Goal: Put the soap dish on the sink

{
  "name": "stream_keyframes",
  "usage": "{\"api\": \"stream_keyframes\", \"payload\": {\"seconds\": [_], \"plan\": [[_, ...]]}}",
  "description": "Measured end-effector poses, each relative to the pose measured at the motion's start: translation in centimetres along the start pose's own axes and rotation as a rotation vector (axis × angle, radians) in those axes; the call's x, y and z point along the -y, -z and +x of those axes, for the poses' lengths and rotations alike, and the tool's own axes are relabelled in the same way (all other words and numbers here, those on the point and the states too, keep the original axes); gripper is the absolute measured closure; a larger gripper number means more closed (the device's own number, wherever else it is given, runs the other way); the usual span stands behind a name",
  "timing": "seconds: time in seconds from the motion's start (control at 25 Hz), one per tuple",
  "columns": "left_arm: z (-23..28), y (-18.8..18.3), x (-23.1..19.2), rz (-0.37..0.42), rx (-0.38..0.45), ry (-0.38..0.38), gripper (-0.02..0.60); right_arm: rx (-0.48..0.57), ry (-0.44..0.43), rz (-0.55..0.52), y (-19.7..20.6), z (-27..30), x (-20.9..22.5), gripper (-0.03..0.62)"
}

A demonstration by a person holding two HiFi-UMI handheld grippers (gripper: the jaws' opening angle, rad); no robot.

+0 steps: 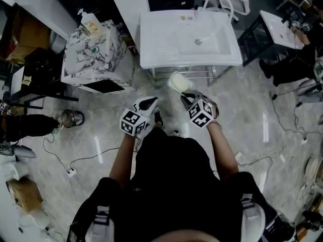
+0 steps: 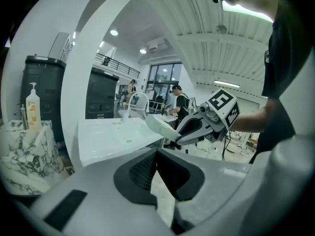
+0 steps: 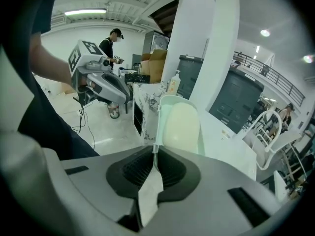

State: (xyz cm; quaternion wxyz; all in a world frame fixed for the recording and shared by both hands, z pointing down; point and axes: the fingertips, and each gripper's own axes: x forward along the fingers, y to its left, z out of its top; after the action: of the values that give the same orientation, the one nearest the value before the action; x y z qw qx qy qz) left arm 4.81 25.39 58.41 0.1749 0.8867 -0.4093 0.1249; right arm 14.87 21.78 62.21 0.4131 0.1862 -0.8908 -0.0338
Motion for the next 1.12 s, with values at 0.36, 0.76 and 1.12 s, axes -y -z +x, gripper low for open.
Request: {"api": "stream_keyframes", "payload": {"seconds": [0.36, 0.76, 1.12], "plan": [[0.7, -0.7, -1.1, -0.005, -0.002, 0.014, 0.581, -0.008, 0.006, 0.024, 0.0, 0.4, 0.8, 0.574], [2.0, -1.6, -4.6, -0.008, -0.002, 0.030, 0.581, -0.036, 0.009, 0.044, -0.8, 2.7, 2.8, 0.574], [3.7, -2.5, -9.2, -0.019, -0.004, 0.050, 0.581, -0.072, 0.004, 0.051, -2.1, 6.1, 5.1, 0.574]]}}
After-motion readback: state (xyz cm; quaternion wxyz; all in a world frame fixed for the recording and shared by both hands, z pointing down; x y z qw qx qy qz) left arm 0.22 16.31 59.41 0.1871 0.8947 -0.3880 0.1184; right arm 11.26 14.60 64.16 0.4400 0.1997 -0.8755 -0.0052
